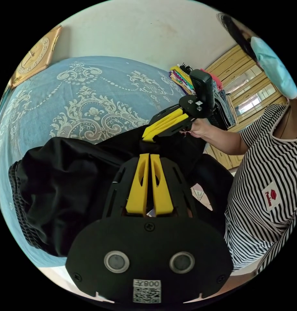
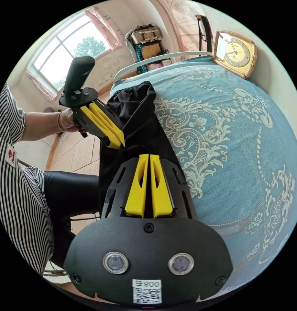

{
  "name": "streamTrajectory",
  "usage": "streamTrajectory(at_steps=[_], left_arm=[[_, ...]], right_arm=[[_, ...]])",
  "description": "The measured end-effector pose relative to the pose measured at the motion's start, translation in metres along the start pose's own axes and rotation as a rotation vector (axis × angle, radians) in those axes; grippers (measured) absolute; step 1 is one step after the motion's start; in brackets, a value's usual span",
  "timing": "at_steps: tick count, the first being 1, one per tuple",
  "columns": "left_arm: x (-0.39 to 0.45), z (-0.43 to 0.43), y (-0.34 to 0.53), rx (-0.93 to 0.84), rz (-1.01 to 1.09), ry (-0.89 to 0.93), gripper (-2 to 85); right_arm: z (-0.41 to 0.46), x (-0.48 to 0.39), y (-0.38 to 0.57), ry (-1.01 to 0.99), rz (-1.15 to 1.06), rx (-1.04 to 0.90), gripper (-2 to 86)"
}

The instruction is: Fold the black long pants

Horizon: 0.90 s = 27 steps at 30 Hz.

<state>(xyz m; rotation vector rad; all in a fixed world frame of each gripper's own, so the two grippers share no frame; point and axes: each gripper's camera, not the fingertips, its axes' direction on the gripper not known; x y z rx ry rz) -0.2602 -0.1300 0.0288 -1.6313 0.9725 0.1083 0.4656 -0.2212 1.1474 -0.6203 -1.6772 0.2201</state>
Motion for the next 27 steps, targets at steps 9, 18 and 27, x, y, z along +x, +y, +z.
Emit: streamTrajectory(at_steps=[9,18,27], left_arm=[[-0.009,0.002,-0.048,0.186,0.034,-0.134,0.8],[-0.043,0.055,-0.100,0.078,-0.040,-0.211,2.4],[-0.055,0.058,-0.099,0.107,-0.106,-0.193,4.0]], right_arm=[[-0.038,0.040,-0.014,0.125,0.100,0.081,0.1],[-0.014,0.092,-0.032,0.053,0.219,-0.038,0.2],[-0.047,0.096,-0.009,0.032,0.359,0.052,0.5]])
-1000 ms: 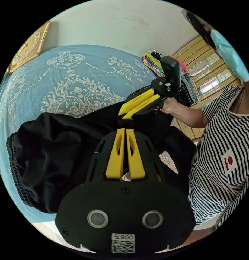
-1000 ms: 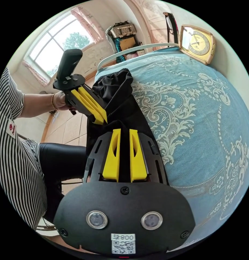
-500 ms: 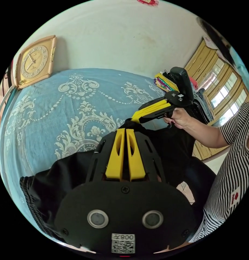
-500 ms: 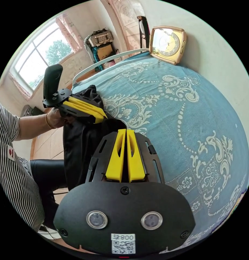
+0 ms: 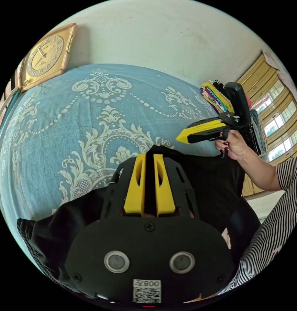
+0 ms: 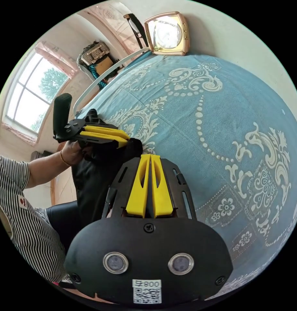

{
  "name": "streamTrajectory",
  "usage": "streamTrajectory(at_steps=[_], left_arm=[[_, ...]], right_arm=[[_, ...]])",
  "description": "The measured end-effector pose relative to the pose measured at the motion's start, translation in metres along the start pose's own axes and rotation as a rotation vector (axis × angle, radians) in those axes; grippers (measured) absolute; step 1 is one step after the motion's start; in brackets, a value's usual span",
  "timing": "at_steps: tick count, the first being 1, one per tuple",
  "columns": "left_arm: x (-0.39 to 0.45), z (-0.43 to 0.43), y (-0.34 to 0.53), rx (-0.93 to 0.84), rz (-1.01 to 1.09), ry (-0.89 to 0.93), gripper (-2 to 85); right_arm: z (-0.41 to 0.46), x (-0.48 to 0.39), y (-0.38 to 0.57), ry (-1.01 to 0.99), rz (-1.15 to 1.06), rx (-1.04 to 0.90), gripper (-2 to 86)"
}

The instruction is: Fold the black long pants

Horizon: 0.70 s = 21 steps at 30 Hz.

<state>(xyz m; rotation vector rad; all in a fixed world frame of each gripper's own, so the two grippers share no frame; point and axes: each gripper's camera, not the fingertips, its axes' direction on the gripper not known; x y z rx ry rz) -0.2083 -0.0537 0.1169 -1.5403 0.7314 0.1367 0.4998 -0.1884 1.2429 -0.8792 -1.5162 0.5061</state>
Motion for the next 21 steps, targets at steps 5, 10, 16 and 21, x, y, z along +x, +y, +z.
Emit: streamTrajectory(at_steps=[5,10,16,21], left_arm=[[0.004,-0.011,0.000,0.059,-0.009,0.027,3.9],[0.022,-0.020,0.002,0.093,0.052,0.075,3.5],[0.033,0.001,-0.002,-0.014,0.083,0.034,2.4],[0.032,0.007,-0.005,-0.053,0.069,0.008,1.4]], right_arm=[[-0.031,-0.018,0.046,0.056,0.007,0.031,1.7],[-0.040,-0.027,0.090,0.049,0.042,-0.027,4.0],[-0.032,-0.029,0.101,0.088,0.069,-0.058,2.0],[-0.035,-0.036,0.103,0.181,0.041,-0.055,0.5]])
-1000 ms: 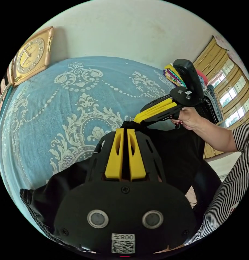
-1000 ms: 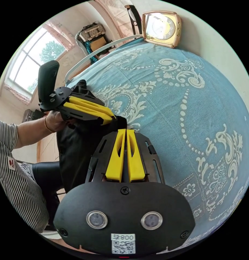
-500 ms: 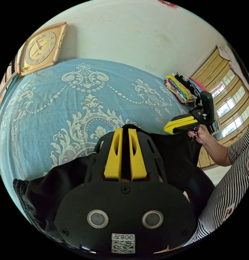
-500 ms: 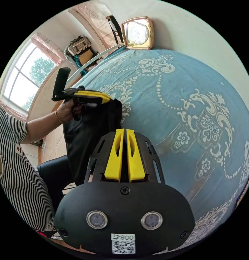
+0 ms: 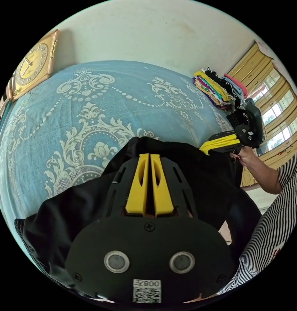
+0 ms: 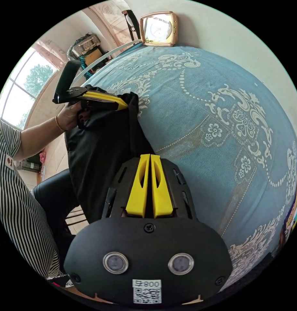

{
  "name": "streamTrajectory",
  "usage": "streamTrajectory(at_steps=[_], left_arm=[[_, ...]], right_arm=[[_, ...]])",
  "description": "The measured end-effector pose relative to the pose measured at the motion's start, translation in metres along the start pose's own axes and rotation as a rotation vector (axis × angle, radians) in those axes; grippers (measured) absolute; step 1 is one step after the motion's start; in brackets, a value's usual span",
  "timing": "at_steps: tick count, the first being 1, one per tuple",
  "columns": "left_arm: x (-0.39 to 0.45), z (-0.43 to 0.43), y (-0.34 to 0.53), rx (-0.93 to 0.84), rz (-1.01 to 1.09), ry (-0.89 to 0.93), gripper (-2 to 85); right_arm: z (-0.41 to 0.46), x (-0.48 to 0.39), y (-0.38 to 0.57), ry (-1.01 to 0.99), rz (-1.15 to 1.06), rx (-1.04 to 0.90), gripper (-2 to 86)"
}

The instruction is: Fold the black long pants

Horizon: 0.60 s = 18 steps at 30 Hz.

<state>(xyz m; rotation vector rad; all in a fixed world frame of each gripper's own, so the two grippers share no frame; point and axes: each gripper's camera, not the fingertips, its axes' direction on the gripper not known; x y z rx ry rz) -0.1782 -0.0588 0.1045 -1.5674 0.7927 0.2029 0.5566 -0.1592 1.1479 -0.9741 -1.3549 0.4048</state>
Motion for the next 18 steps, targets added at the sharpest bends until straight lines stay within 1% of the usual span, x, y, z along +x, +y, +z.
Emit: streamTrajectory(at_steps=[2,5,10,12,14,17,18], left_arm=[[-0.001,-0.003,0.000,0.003,-0.009,-0.007,1.4],[-0.003,-0.012,0.003,0.023,-0.042,0.007,2.0],[-0.001,-0.043,0.022,0.067,-0.066,0.069,3.7],[0.001,-0.052,0.033,0.057,-0.074,0.087,4.4],[0.004,-0.060,0.046,0.040,-0.092,0.074,5.3],[0.002,-0.071,0.054,0.102,-0.134,0.117,6.0],[0.001,-0.072,0.054,0.114,-0.143,0.128,5.9]], right_arm=[[-0.003,-0.002,0.002,0.049,-0.002,0.015,0.4],[-0.006,0.000,0.004,0.043,0.037,0.035,0.2],[-0.034,-0.011,0.014,0.112,0.107,0.164,0.3],[-0.040,-0.022,0.018,0.085,0.079,0.185,0.6],[-0.040,-0.031,0.021,0.078,0.063,0.163,0.8],[-0.039,-0.044,0.029,0.026,0.049,0.164,0.6],[-0.035,-0.047,0.029,-0.009,0.048,0.131,0.6]])
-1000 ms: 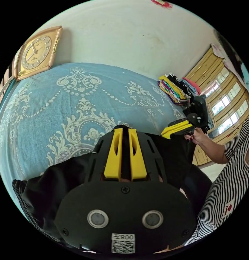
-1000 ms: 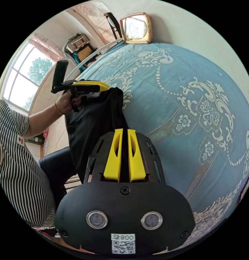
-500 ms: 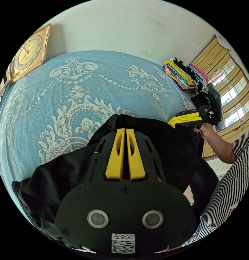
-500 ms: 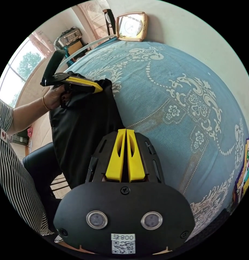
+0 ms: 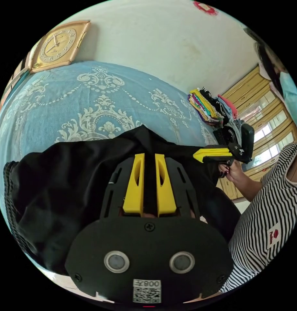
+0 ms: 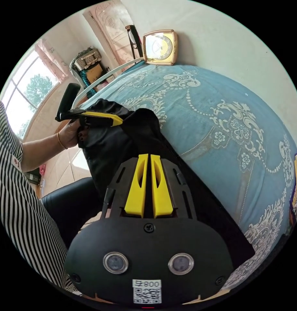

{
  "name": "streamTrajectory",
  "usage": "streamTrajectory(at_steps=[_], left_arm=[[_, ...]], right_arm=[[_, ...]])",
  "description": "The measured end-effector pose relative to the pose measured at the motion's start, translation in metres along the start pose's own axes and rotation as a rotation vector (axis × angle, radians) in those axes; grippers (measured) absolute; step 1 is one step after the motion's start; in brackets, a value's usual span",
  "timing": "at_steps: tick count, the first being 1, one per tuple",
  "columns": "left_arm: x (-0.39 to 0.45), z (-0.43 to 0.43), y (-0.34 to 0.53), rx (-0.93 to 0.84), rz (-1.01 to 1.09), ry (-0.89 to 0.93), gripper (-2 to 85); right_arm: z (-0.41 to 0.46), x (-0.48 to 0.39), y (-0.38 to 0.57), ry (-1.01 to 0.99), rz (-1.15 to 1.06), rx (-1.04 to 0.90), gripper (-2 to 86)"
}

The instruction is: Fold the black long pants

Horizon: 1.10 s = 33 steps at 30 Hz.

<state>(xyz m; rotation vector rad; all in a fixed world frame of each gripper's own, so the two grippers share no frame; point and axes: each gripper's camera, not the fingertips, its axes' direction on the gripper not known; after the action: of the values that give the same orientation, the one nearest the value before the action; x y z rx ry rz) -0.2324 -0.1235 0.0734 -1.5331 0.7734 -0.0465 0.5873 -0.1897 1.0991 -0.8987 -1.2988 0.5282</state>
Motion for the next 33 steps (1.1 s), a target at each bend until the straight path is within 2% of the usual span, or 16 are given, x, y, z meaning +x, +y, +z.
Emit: streamTrajectory(at_steps=[5,9,12,15,18,23,25,28,33], left_arm=[[0.001,0.008,-0.024,-0.003,0.018,-0.031,5.4],[-0.003,0.014,-0.041,-0.036,0.023,-0.067,5.7],[-0.003,0.014,-0.048,-0.082,0.029,-0.059,5.9],[-0.002,-0.003,-0.047,-0.042,0.009,0.003,5.7],[-0.002,-0.025,-0.041,0.030,-0.014,0.072,5.5],[0.005,-0.048,-0.028,0.042,-0.033,0.016,3.8],[0.008,-0.047,-0.023,0.000,-0.036,-0.005,2.8],[0.007,-0.040,-0.017,-0.084,-0.061,-0.141,1.3],[0.009,-0.057,-0.008,-0.032,-0.093,-0.081,0.5]], right_arm=[[0.009,-0.010,0.008,-0.141,-0.020,-0.042,0.0],[0.041,-0.017,0.020,-0.224,-0.038,-0.191,0.1],[0.043,-0.013,0.028,-0.228,-0.030,-0.151,0.1],[0.042,0.000,0.022,-0.304,0.013,-0.168,0.1],[0.027,0.019,0.008,-0.350,0.054,-0.068,0.1],[0.015,0.053,-0.019,-0.233,0.116,0.079,0.1],[0.033,0.064,-0.033,-0.166,0.121,0.041,0.0],[0.059,0.073,-0.042,-0.081,0.131,-0.038,0.0],[0.060,0.089,-0.040,-0.062,0.206,0.011,0.1]])
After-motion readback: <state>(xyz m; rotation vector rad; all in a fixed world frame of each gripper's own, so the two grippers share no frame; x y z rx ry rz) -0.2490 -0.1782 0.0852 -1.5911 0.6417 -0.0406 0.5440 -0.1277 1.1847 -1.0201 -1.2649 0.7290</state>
